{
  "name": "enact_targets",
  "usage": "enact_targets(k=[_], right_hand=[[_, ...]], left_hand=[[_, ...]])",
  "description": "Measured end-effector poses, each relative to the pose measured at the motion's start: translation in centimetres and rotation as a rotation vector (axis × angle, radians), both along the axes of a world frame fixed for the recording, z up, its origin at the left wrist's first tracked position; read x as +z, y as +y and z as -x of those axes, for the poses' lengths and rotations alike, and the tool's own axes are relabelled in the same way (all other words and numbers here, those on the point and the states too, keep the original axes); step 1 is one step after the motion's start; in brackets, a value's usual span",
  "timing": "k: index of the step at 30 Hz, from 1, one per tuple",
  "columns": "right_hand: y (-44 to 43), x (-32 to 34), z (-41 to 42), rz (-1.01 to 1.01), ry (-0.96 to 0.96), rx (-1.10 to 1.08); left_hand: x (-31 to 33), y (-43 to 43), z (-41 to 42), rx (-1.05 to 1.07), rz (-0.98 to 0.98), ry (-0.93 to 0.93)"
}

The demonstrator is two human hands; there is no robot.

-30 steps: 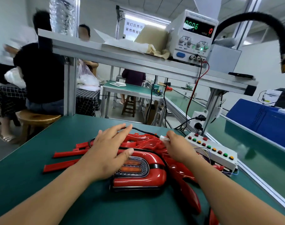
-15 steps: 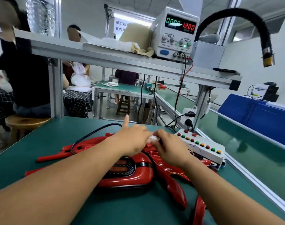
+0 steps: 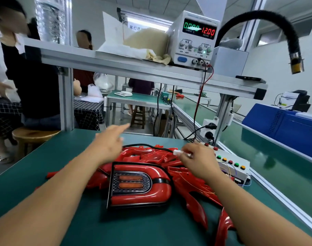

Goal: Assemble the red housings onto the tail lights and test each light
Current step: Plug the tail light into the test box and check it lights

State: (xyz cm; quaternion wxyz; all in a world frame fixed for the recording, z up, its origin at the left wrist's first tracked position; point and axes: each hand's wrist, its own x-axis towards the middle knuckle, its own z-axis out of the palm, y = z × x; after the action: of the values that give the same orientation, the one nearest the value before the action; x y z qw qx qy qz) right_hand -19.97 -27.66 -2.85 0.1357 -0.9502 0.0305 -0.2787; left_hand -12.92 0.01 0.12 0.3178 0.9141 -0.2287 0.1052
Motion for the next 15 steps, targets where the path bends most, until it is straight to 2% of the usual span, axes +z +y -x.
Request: enact_targets(k=[3, 6, 11, 15], right_hand=[[-0.2, 0.4, -0.5, -0.217, 0.065, -0.018], [0.5, 0.6, -0.8, -0.239, 0.046, 0.011], [2.0, 1.0, -0.1, -0.314, -0.043, 0.186], [2.7, 1.9, 0.8, -0.33, -0.137, 0.31]], left_hand=[[-1.5, 3.0, 0.9, 0.102, 0.143, 0.009], [-2.7, 3.7, 1.7, 0.097, 0.125, -0.002], [-0.9, -0.5, 1.7, -0.119, -0.004, -0.091], [0.3, -5.5, 1.5, -0.335, -0.069, -0.045]])
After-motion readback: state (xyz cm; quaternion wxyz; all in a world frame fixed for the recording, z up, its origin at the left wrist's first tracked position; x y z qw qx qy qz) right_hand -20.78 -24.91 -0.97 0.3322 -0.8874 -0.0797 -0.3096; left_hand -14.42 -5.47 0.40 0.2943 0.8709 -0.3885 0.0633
